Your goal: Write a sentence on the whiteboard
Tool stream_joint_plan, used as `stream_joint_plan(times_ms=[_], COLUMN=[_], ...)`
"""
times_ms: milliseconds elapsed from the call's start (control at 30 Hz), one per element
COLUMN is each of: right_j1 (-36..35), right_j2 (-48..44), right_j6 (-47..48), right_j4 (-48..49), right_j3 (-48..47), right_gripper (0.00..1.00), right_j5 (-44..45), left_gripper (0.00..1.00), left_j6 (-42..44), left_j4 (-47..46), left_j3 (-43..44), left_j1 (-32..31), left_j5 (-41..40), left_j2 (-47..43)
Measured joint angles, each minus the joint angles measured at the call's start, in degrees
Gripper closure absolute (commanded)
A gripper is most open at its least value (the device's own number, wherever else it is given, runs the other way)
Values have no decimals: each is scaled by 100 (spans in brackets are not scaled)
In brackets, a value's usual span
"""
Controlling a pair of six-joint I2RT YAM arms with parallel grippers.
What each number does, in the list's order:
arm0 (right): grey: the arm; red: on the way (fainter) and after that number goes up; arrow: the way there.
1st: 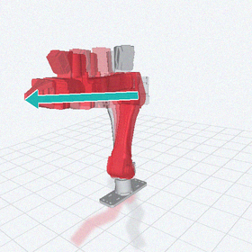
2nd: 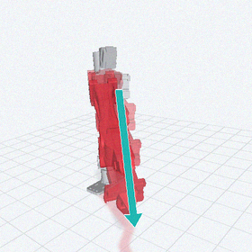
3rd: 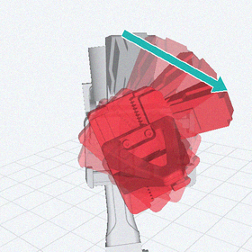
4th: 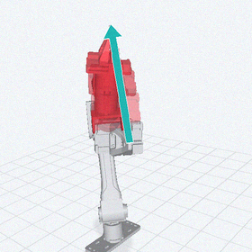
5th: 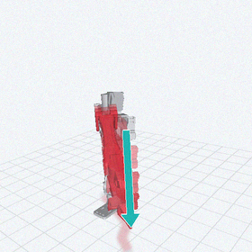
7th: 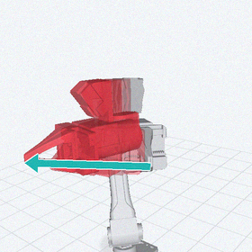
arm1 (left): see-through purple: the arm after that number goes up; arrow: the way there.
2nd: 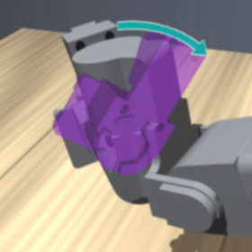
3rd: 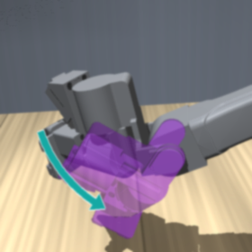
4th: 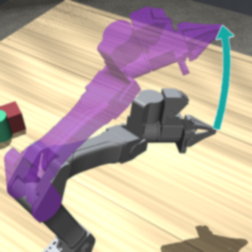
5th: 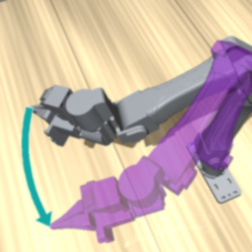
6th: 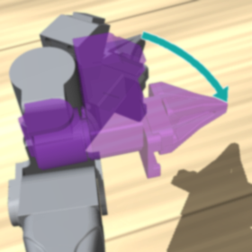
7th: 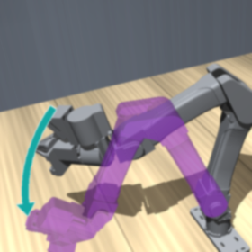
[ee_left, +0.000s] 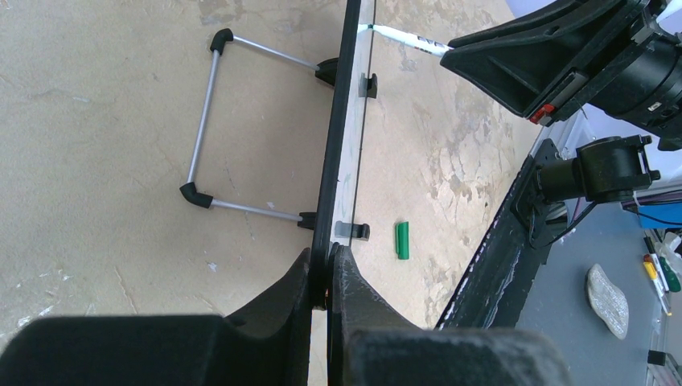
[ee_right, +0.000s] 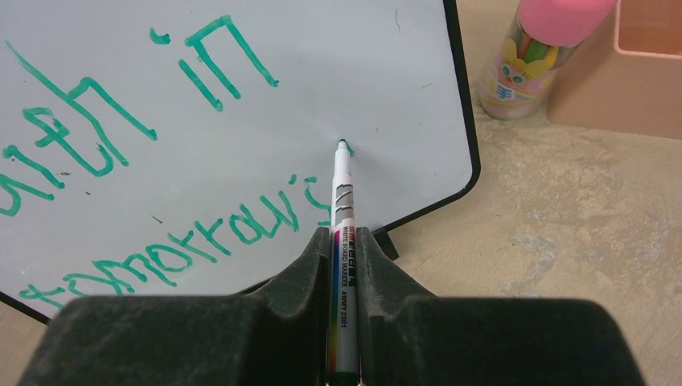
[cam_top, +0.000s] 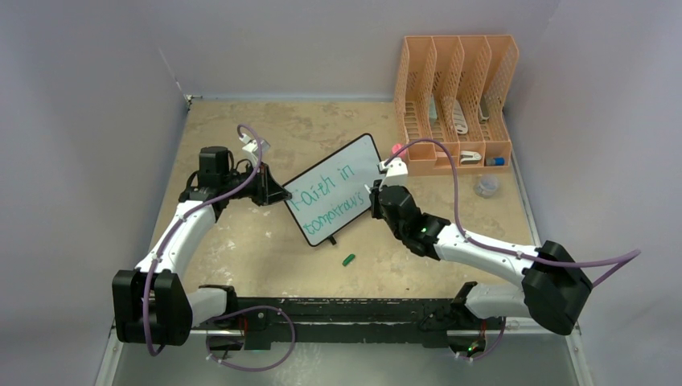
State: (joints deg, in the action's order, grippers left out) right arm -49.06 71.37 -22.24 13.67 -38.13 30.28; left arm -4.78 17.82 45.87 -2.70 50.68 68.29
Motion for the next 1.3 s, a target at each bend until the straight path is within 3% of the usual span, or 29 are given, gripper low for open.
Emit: stream_joint_plan(times_ms=[1300], right_j1=[2], right_j2=[63], right_j6=[-210], right_j4=[-374], right_j3=[-24], right_gripper=[100], right_j5=[-37], left_gripper=[100], left_j6=[0], left_j4=[-13], left_j3=[0], left_j1=[0], left_j5=[-17], left_j2=[-7])
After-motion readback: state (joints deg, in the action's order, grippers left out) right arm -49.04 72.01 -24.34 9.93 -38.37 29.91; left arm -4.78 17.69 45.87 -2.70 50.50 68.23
